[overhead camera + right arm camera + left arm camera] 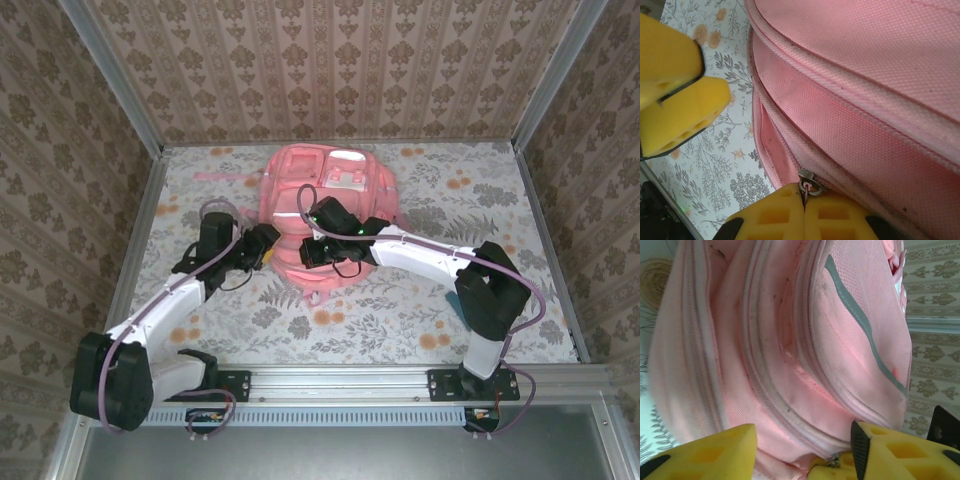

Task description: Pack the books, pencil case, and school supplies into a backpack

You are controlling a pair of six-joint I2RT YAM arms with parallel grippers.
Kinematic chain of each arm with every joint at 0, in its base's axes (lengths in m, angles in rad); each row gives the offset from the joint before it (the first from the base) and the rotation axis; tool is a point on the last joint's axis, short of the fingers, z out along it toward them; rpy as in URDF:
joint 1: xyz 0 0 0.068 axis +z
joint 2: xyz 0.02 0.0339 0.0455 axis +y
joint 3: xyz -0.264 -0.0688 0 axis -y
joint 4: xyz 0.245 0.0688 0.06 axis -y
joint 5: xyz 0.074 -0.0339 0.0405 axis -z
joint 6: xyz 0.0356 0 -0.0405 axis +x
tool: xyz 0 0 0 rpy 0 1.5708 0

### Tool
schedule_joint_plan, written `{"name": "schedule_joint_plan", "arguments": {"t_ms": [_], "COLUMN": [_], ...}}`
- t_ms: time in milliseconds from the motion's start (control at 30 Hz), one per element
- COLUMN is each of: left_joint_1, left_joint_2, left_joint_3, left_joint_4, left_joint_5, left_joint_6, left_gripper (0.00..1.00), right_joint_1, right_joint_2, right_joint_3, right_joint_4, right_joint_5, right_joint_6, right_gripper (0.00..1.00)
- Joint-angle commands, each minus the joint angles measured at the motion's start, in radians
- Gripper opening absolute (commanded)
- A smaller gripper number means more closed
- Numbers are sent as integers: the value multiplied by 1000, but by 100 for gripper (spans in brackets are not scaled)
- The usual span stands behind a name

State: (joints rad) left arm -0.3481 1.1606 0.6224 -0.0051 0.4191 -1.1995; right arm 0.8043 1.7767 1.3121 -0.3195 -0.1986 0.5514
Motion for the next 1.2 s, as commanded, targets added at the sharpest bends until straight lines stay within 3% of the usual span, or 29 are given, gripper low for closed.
{"name": "schedule_joint_plan", "arguments": {"t_ms": [0,333,500,667,867,1167], "left_joint_1": [-16,-83,-89,-82,-39,23], "left_joint_2": [60,170,193,183,146,100], "left_joint_3": [9,-10,2,33,9,20], "left_joint_4": [104,187,197,97,31,-39], "left_joint_5": [14,-20,-56,-115,-135,-121], "left_joint_6": [-48,-108,-102,-23,34,114], "left_gripper": [48,40,18,0,0,0], "right_joint_1": [20,28,31,26,-35,-180], "right_joint_2": [0,-24,-44,-108,-237,-301], "right_joint_3": [34,19,15,-29,-140,-189], "right_joint_4": [50,37,-12,-177,-338,-324], "right_joint_5": [-61,-33,23,236,452,493], "right_joint_6": [5,13,-9,-73,-122,-195], "right_gripper": [0,0,0,0,0,0]}}
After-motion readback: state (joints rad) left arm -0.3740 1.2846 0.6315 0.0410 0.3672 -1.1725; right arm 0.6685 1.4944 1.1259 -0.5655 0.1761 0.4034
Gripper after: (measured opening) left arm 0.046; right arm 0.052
